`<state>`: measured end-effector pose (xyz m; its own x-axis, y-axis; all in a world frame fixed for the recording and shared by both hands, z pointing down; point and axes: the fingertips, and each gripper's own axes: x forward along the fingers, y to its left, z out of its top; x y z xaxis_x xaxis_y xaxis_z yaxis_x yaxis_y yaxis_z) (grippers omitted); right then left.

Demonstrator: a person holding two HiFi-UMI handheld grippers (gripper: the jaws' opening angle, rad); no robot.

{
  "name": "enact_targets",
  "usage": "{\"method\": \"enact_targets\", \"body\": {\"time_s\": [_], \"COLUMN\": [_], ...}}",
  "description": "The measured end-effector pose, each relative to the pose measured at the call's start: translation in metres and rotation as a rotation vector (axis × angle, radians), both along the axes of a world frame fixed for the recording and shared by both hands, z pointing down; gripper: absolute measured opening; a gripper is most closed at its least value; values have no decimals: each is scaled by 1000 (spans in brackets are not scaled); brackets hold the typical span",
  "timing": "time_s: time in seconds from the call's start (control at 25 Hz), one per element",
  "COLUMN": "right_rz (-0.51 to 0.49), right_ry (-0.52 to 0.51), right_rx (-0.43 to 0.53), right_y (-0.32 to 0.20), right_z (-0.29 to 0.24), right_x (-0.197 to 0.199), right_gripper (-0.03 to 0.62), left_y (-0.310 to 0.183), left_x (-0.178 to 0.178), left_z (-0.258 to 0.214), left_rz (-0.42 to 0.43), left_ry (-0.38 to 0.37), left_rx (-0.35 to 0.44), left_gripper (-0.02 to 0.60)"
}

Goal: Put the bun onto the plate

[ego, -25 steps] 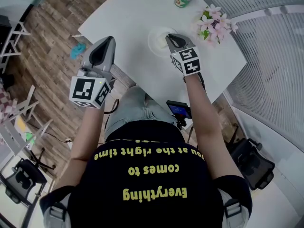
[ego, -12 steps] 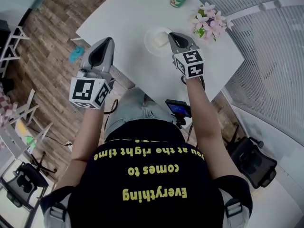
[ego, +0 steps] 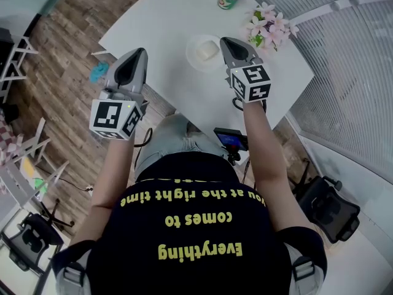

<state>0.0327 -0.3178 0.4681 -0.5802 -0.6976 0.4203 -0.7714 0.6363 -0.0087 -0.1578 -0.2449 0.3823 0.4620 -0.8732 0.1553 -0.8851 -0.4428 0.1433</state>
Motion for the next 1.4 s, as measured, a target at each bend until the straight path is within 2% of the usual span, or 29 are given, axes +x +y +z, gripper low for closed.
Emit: {"method": "enact_targets", "body": {"time_s": [0.24,0.48,0.92,1.4], "right_rz": [12,38,72,112], "right_ry": [-31,-104,-145,-220], "right_rx": [63,103,238,310], "right_y": [7,15,45,104], "right_z": [-34,-66,-129,-175], "right_x": [4,18,42,69], "right_gripper": [8,8,8,8], "left_y": [5,8,26,61], "left_x": [-2,2,10,15], "left_z": [-6,-12,-34,-51], "left_rz": [2,7,14,-9], "left_ry": [-2,-3,-4,-14], "left_rx": [14,31,84,112], "left_gripper": [-2,-2,-2,-2]}}
